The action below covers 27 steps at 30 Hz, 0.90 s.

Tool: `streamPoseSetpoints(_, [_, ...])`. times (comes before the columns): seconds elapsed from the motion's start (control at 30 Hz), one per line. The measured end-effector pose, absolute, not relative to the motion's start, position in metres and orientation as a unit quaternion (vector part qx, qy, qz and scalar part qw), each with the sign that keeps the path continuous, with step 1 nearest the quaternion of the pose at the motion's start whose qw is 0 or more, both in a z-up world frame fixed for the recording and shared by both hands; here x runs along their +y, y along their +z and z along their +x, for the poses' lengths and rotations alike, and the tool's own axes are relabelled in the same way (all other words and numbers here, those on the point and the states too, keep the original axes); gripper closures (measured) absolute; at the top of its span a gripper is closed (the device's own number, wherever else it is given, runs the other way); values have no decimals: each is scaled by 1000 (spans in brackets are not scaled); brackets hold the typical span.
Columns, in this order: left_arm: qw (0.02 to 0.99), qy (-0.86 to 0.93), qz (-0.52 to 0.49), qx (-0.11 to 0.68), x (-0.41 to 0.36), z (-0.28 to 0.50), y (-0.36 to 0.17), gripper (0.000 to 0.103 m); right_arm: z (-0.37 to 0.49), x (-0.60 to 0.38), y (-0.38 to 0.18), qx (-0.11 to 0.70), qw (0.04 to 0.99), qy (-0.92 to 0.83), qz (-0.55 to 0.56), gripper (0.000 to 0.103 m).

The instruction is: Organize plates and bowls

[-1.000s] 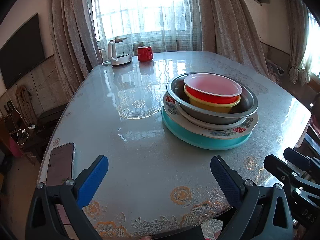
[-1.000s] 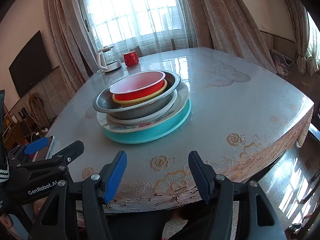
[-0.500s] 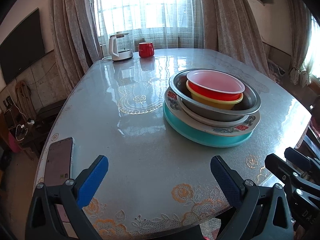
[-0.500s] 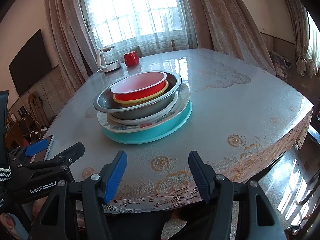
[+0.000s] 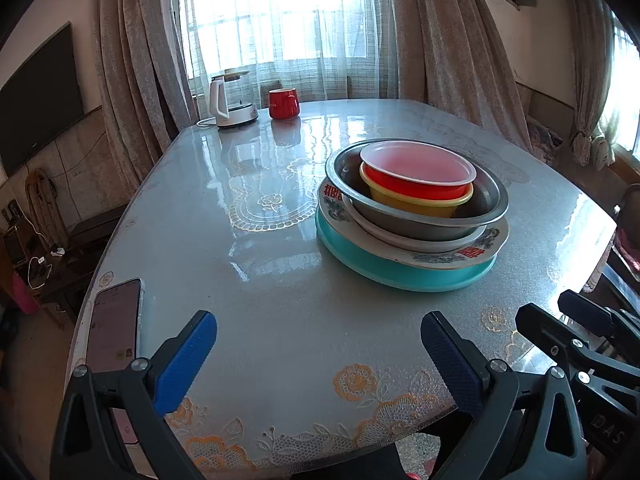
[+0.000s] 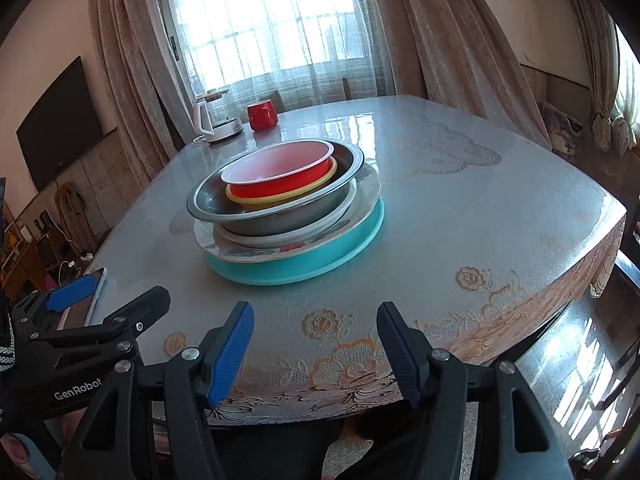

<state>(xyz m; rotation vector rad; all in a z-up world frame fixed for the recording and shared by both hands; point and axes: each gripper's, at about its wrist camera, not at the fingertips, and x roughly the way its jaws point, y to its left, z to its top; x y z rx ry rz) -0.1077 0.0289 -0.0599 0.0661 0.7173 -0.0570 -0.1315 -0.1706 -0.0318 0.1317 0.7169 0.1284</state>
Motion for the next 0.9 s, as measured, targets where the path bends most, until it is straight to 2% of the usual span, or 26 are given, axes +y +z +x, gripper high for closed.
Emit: streamPoseSetpoints(0.9, [933, -28, 31, 359, 29, -105, -65, 0, -130, -168, -34, 355, 930, 63, 63, 38])
